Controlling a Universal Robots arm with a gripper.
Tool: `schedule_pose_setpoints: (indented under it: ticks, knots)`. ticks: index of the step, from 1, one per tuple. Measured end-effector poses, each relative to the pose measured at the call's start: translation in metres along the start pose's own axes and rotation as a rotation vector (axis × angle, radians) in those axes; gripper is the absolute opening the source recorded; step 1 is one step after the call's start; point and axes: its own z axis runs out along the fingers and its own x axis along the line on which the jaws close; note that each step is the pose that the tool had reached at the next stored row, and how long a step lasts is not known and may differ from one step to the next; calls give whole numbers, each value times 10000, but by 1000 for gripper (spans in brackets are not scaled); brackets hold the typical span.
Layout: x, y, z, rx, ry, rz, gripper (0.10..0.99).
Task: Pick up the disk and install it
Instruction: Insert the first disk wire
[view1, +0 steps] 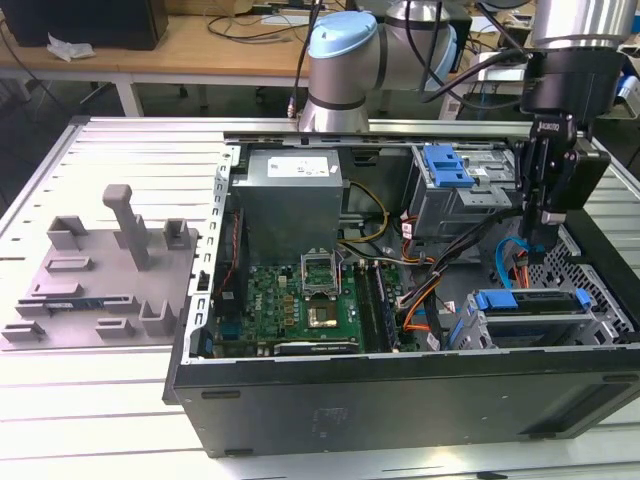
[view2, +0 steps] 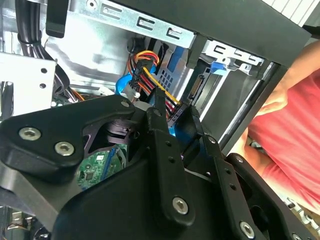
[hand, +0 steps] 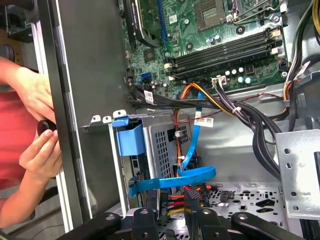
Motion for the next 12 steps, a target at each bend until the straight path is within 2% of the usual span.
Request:
schedule_pose_setpoints:
  ticks: [3, 7, 12]
  knots:
    - [-17, 2, -10, 4, 5, -5, 349]
    - [-61, 7, -34, 91, 16, -87, 349]
    - [-66, 9, -36, 146, 38, -91, 349]
